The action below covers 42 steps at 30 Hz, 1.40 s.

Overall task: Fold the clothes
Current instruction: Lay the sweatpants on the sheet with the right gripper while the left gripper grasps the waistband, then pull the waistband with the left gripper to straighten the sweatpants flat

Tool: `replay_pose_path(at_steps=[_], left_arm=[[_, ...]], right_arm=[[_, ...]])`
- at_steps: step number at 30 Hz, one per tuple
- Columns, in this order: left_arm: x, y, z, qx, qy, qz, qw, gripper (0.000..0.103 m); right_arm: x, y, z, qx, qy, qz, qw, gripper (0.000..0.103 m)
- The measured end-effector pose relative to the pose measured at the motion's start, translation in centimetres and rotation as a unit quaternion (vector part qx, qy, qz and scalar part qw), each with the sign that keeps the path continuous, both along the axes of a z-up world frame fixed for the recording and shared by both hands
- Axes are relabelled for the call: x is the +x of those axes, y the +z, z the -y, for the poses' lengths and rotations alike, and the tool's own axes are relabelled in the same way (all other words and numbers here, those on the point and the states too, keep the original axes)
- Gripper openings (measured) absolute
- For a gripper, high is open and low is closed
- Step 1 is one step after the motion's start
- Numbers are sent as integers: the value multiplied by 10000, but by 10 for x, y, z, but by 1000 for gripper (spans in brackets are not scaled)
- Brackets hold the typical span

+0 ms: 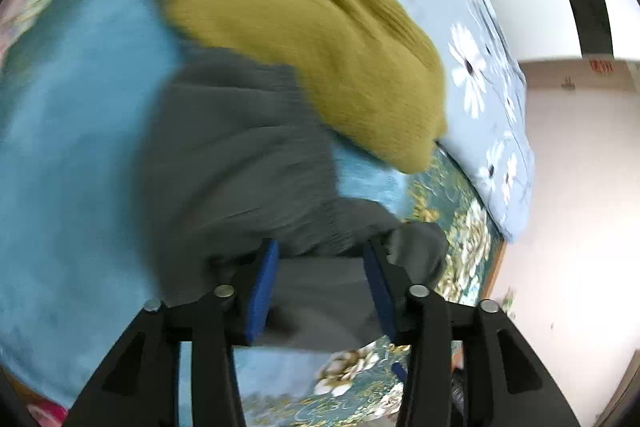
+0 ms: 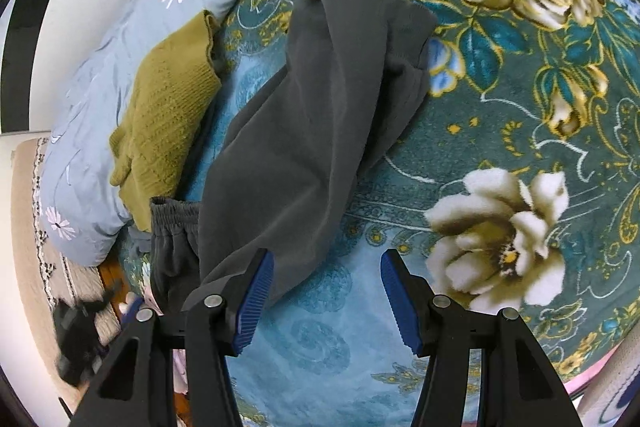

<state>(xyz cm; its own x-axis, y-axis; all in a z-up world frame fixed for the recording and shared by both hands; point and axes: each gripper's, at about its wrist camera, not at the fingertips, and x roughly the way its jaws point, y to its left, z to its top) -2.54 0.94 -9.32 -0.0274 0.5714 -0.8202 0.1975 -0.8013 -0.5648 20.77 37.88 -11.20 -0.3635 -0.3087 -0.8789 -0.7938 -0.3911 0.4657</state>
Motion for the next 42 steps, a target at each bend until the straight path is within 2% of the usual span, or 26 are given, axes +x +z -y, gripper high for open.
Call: replay_pose_path(at_steps=[1,4,7,10,13,18,20,21,22,24,26,29,32,34,36,38,40,42], left_arm=[[-9,-10,-16,-97,-75,141,9998,55],[-32,-46,-63,-498,-300,701,9958,57],[-42,-81,-98,-982,-555,1313,9849,57],[-47,-105,-114,-1383,-497,1679,9748,57],[-50,-117,-122,-1837,-584,1831,9640,57],[-47,-123,-121,-2108,-735,1790,9582,56],[-45,-124,-118,-2215,-794,1727,9565,40],[-44,-124,-117,-2261,-820,1697,9557,40],[-42,-124,-112,-2186,-781,1693,9578,39],[-41,-124,-106,-2060,-730,1673,9614,30],[-40,-117,-100,-1876,-677,1620,9664,9],[-37,-94,-87,-1519,-609,1360,9771,3],[-29,-64,-61,-1140,-511,870,9883,2],[-21,-51,-33,-1035,-416,696,9913,2],[-15,-46,-16,-774,-408,656,9940,2],[-10,-42,-8,-669,-571,616,9942,2],[-9,-41,-19,-705,-722,624,9929,3],[-12,-40,-45,-745,-868,574,9918,16]], right_arm=[[-2,1,0,-6,12,-13,10000,60],[-7,3,-2,19,60,-40,10000,60],[-5,3,-8,54,15,1,10000,60],[3,2,-19,88,-124,96,9998,60],[12,0,-29,119,-254,207,9994,60],[18,-8,-37,62,-362,345,9987,60],[15,-11,-36,15,-362,341,9988,60],[13,-11,-34,-9,-328,325,9989,60],[12,-12,-32,-33,-295,309,9991,60],[7,-12,-27,-81,-205,253,9994,60],[4,-12,-25,-99,-140,219,9996,60],[3,-13,-25,-127,-146,192,9996,60],[5,-11,-25,-138,-204,164,9996,60],[5,-8,-25,-136,-220,134,9996,60],[4,-5,-23,-118,-175,77,9997,60],[3,-1,-20,-92,-116,18,9999,60],[2,0,-16,-79,-63,-5,9999,60],[2,0,-12,-108,-31,-5,9999,60]])
